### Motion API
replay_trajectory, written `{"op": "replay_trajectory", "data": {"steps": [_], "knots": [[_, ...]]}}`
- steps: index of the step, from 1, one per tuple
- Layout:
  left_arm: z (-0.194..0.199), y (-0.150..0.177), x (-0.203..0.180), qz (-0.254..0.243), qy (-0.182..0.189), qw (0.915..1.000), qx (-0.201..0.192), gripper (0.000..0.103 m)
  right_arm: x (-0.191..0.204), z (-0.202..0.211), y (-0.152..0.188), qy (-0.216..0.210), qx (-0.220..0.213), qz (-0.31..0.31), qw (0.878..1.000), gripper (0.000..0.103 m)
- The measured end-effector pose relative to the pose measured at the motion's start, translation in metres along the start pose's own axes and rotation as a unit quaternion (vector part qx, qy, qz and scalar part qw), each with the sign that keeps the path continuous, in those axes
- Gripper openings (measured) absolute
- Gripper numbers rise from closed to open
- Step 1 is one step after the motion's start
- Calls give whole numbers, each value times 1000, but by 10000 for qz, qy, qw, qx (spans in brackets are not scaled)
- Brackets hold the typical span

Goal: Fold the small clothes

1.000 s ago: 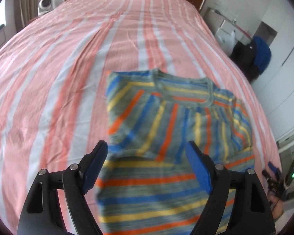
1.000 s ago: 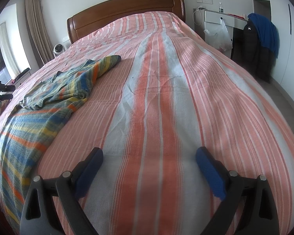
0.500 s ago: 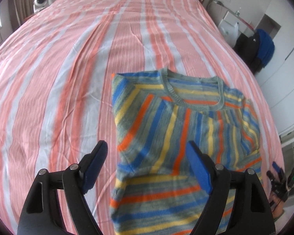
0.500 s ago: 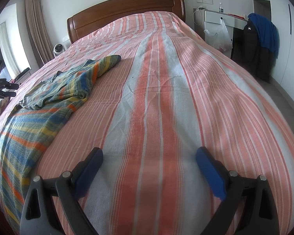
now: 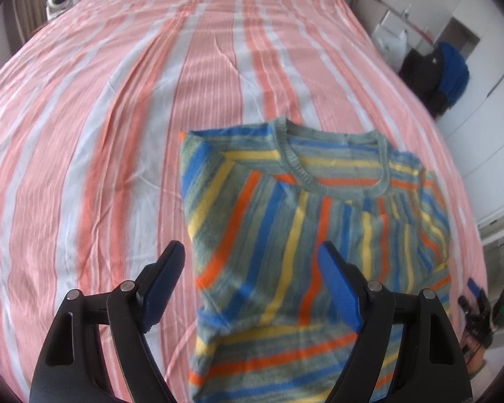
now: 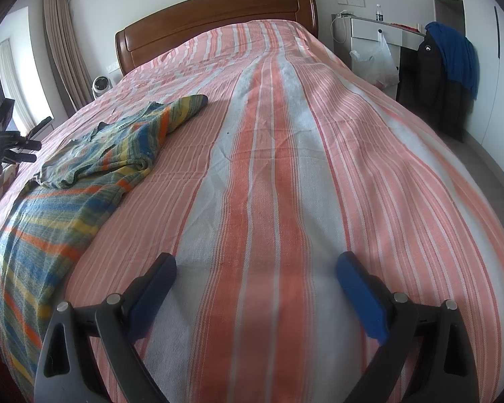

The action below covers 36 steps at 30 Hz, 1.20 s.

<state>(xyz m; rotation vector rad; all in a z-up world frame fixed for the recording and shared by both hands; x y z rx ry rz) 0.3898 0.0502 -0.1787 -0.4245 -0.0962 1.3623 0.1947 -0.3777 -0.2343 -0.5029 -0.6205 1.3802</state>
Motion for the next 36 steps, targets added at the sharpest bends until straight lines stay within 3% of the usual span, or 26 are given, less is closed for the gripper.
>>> {"op": "replay_trajectory", "data": {"steps": [3, 6, 9, 11, 12, 15, 19, 21, 22, 24, 26, 28, 30, 32, 34, 35, 36], "knots": [[-10, -3, -1, -199, -416, 9988, 134, 82, 0, 0, 0, -5, -2, -3, 10000, 96], [-18, -3, 14, -22, -908, 9957, 175, 77, 0, 0, 0, -15, -3, -7, 10000, 96], [-28, 0, 25, 347, -694, 9966, 293, 71, 1, 0, 0, -29, -7, -7, 10000, 96], [-37, 4, 30, 482, -592, 9962, 424, 50, 1, 0, 0, -24, -6, -7, 10000, 96], [-40, 5, 30, 484, -509, 9966, 439, 8, 1, 0, 0, -22, -5, -6, 10000, 96], [-31, 2, 42, 771, -403, 9962, 87, 4, 1, 0, 0, -22, -5, -6, 10000, 96], [-23, 4, 72, 1544, -170, 9875, -281, 4, 1, 0, 0, -22, -6, -6, 10000, 96], [-32, 11, 74, 1493, -261, 9883, -183, 6, 1, 0, 0, -24, -8, -6, 10000, 96], [-37, 15, 75, 1439, -433, 9885, -135, 11, 1, 0, 0, -22, -8, -5, 10000, 96], [-39, 18, 76, 1492, -437, 9877, -144, 18, 1, 0, 0, -21, -5, -4, 10000, 96], [-35, 21, 75, 1575, -380, 9867, -127, 36, 1, 0, 0, -21, -6, -4, 10000, 96], [-25, 23, 71, 1461, -454, 9880, -230, 68, 1, 0, 0, -29, -11, -8, 10000, 96], [-12, 27, 63, 1124, -429, 9919, -418, 76, 1, 0, -1, -33, -13, -11, 10000, 96], [-11, 36, 60, 836, -635, 9937, -391, 77, 1, 0, 0, -27, -9, -8, 10000, 96], [-18, 52, 74, 640, -1239, 9900, -216, 75, 1, 0, 0, -20, -5, -5, 10000, 96], [-24, 60, 82, 657, -1324, 9889, -159, 75, 1, 0, 0, -16, -1, -3, 10000, 96], [-23, 64, 86, 746, -1178, 9899, -267, 75, 1, 0, 0, -6, 9, 3, 10000, 96]]}}
Point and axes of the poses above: each gripper's, at about its wrist camera, not at the fingertips, and z roughly against the way its jaws point, x to its left, y to its underside, the point moved 9 cm from there along -z, roughly the way its jaws point, and after that the axes turned 5 degrees about x, right-handed, at the moved point
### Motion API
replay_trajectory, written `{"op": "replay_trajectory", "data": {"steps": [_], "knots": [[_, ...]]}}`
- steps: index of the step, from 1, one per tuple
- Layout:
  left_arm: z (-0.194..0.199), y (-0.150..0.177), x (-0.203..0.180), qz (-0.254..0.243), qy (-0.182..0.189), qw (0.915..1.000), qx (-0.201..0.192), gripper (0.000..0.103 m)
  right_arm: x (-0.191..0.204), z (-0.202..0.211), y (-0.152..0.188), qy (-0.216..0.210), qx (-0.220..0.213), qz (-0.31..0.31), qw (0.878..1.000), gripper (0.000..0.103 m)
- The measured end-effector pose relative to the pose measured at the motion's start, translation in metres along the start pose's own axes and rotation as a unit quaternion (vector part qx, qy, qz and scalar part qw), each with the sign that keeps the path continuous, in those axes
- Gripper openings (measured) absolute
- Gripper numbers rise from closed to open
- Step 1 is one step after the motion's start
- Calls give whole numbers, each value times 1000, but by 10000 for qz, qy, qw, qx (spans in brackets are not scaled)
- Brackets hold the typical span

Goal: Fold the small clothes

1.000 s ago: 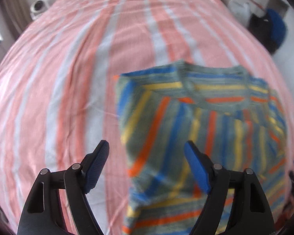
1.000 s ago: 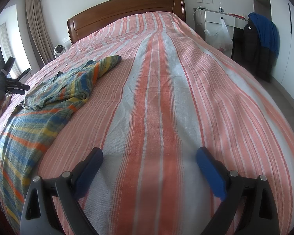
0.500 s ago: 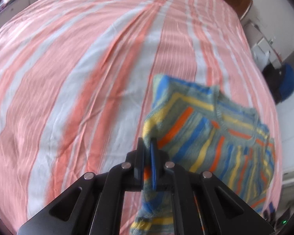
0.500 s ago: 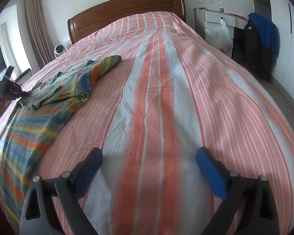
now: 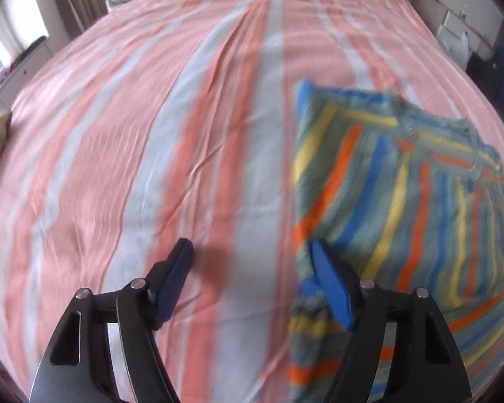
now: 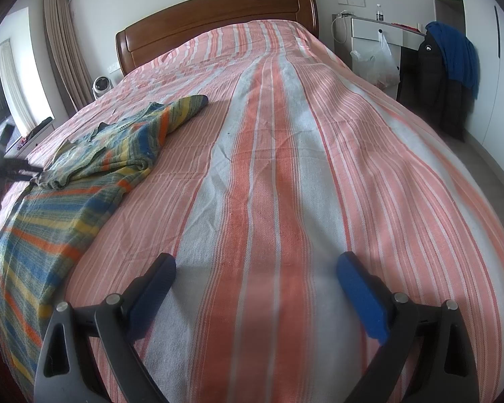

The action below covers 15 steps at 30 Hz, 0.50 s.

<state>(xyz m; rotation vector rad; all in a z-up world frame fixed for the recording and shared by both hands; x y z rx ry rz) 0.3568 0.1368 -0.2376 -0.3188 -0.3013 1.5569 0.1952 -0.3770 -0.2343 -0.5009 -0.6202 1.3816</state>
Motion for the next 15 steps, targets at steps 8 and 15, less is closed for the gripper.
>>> {"op": "replay_trajectory", "data": {"steps": [8, 15], "knots": [[29, 27, 44, 743, 321, 9963, -274, 73, 2, -2, 0, 112, 72, 66, 9999, 96], [64, 79, 99, 909, -52, 9911, -976, 89, 37, 24, -42, 195, 377, 521, 9977, 95]]}}
Point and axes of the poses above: each gripper's, at about its wrist camera, not at the fingertips, and z roughly against the way its jaws point, x to its left, y to its underside, the point moved 9 cm from there along -z, roughly the way its jaws point, and after that the axes turned 5 degrees about x, right-handed, at the moved point
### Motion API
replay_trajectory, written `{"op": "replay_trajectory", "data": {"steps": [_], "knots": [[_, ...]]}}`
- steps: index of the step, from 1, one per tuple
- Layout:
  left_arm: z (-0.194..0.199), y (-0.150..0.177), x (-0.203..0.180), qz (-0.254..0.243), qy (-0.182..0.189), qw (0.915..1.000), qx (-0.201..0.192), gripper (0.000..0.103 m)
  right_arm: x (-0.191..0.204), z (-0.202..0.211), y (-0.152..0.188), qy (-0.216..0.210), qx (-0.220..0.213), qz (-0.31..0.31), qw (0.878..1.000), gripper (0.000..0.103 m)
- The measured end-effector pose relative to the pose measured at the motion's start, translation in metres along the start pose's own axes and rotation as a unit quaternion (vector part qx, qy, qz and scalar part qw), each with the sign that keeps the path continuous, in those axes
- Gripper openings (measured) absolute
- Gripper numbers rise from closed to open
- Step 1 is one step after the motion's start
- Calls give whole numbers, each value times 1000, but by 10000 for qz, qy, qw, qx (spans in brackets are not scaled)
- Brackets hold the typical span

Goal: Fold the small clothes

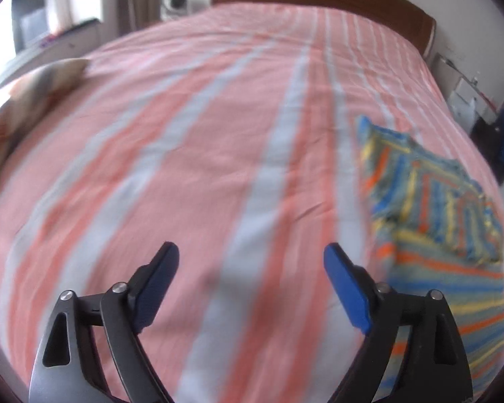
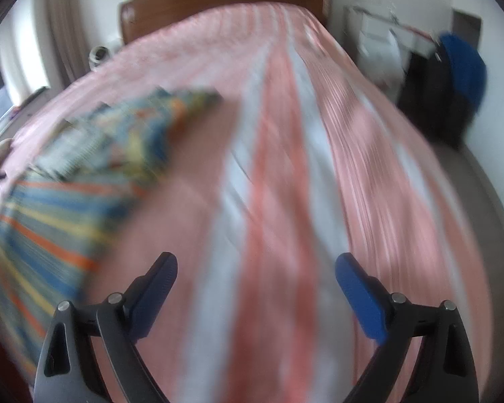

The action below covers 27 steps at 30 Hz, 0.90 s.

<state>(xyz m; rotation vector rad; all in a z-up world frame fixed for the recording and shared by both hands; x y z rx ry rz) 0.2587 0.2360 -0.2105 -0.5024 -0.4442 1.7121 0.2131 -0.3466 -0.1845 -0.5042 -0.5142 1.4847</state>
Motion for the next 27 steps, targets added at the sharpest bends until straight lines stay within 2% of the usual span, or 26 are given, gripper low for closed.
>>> {"op": "replay_trajectory", "data": {"steps": [1, 3, 4, 5, 6, 7, 8, 9, 11, 16, 17, 18, 19, 20, 21, 24, 26, 27], "knots": [[-3, 10, 9, 113, -4, 9999, 2, 90, 13, 9, -15, -180, -100, 67, 9998, 95], [-11, 25, 20, 331, 85, 9994, -1, 89, 56, 19, -53, -845, -131, 146, 9962, 93], [-12, 29, 21, 270, 106, 9993, -254, 90, 76, 17, -68, -1183, -52, 137, 9929, 92], [-10, 30, 17, 158, 111, 9987, -469, 91, 94, 13, -81, -1467, 59, 97, 9891, 86], [-11, 32, 14, 62, 97, 9983, -576, 95, 117, 2, -96, -1813, 275, -6, 9830, 75], [-12, 31, 13, 16, 41, 9985, -548, 96, 131, -11, -104, -2013, 474, -120, 9783, 67], [-14, 31, 11, -37, -5, 9987, -510, 97, 147, -32, -113, -2187, 785, -325, 9721, 55], [-15, 31, 10, -72, -22, 9986, -529, 98, 155, -47, -114, -2223, 978, -447, 9690, 52], [-13, 30, 12, -49, 49, 9984, -565, 99, 167, -83, -119, -2193, 1302, -757, 9640, 51], [-11, 32, 14, -34, 192, 9981, -587, 102, 179, -132, -112, -2134, 1692, -1189, 9548, 44], [-10, 33, 14, -49, 186, 9981, -584, 102, 181, -140, -108, -2088, 1784, -1243, 9535, 35], [-9, 35, 15, -60, 180, 9981, -586, 102, 181, -146, -107, -2032, 1814, -1307, 9533, 17], [-9, 35, 15, -59, 183, 9981, -590, 102, 181, -148, -109, -2032, 1742, -1329, 9543, 5], [-9, 34, 15, -55, 192, 9980, -596, 102, 184, -146, -114, -2115, 1618, -1279, 9554, 3], [-9, 35, 15, -58, 188, 9981, -591, 102, 189, -141, -123, -2114, 1429, -1088, 9608, 3], [-10, 34, 13, -68, 170, 9981, -591, 102, 192, -129, -145, -1685, 858, -472, 9808, 3], [-10, 34, 13, -83, 151, 9981, -596, 102, 191, -136, -146, -1452, 867, -253, 9853, 4], [-10, 34, 13, -76, 162, 9981, -598, 102, 191, -147, -139, -1443, 1093, -252, 9832, 7]]}}
Point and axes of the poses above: each gripper's, at about its wrist camera, not at the fingertips, and z roughly against the way its jaws point, x to its left, y to its underside, the point moved 9 cm from there along -z, roughly the way its jaws point, and after that the axes turned 5 degrees about x, right-handed, at the moved point
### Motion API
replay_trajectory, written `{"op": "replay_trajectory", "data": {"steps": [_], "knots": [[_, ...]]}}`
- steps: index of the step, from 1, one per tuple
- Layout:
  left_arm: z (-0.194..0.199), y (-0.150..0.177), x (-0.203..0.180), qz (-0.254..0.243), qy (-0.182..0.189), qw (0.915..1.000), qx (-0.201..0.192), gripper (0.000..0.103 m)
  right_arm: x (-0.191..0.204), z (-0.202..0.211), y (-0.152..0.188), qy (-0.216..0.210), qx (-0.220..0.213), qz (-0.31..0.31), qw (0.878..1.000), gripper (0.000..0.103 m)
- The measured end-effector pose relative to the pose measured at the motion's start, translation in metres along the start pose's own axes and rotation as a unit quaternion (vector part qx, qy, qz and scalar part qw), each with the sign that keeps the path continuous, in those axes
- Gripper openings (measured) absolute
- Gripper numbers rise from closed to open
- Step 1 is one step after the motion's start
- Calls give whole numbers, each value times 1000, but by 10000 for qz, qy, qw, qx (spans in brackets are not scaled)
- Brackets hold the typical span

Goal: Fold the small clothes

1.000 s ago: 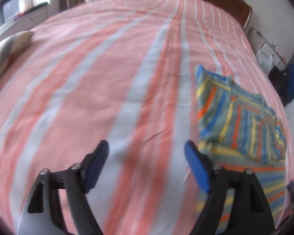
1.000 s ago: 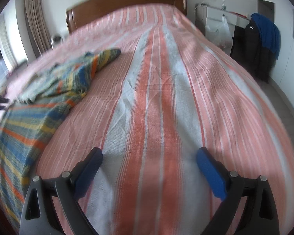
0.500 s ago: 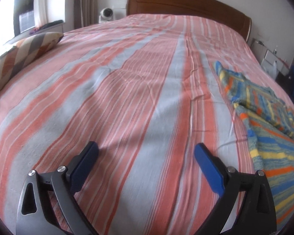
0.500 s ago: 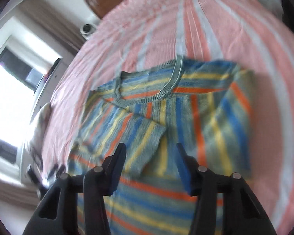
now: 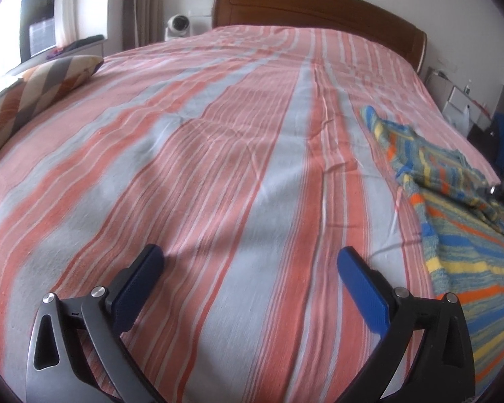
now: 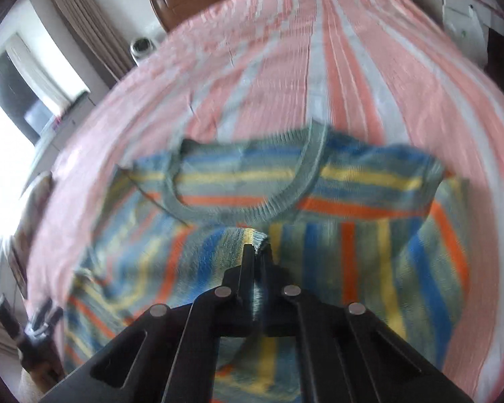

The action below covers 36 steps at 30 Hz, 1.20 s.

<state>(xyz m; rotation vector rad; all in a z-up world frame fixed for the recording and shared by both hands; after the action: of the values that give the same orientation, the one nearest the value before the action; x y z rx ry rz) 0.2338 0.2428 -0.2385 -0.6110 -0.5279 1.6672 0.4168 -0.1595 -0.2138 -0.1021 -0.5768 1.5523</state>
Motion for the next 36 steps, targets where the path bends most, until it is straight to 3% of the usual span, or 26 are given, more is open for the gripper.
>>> {"op": "replay_trajectory", "data": {"steps": [1, 3, 5, 6, 9, 11, 13, 16, 19, 22, 27, 32, 36], "knots": [[0, 0, 0, 1, 2, 10000, 1, 102, -3, -8, 5, 48, 155, -38, 9999, 9], [0, 0, 0, -3, -5, 10000, -1, 102, -6, -6, 9, 112, 27, -12, 9999, 17], [-1, -1, -1, -3, -7, 10000, -1, 102, -4, 6, 9, 283, -210, 124, 9993, 50], [-1, 0, -1, 0, 0, 10000, 0, 102, 1, 17, 9, 386, -398, 246, 9982, 54], [-1, 0, -1, 1, 4, 10000, 0, 102, 31, 46, 12, 337, -772, 892, 9924, 54], [-1, 0, 0, 0, 4, 10000, -1, 102, 53, 50, 23, 64, -698, 1329, 9887, 54], [-1, 0, -1, -1, 4, 10000, -2, 102, 70, 38, 42, -168, -324, 1712, 9846, 54], [0, 0, 0, 3, 11, 10000, -8, 102, 65, 3, 72, 93, 449, 1867, 9813, 54], [-1, -1, -2, 17, 36, 10000, -18, 102, 67, 16, 74, 239, 160, 1924, 9809, 54], [-1, -1, -2, 16, 32, 10000, -20, 102, 63, 49, 80, 72, -65, 1709, 9852, 56], [-1, -1, -2, 15, 28, 10000, -20, 102, 54, 104, 108, 233, -394, 1956, 9796, 67], [-2, -1, -2, 5, 6, 10000, -6, 102, 3, 146, 153, 842, -693, 1886, 9760, 68], [-4, -2, -1, -28, -64, 10000, 18, 102, -51, 174, 200, 1203, -960, 1213, 9806, 68]]}}
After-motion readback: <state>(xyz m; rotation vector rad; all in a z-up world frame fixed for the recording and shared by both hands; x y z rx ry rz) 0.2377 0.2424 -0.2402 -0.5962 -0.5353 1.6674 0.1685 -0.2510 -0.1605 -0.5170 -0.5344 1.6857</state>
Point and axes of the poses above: each gripper's, at about its wrist camera, not at the fingertips, and z roughly against the way its jaws point, x to its left, y to its underside, the point moved 9 cm from there along -z, roughly the way its jaws point, and after that the axes turned 5 degrees about x, right-handed, at the moved point
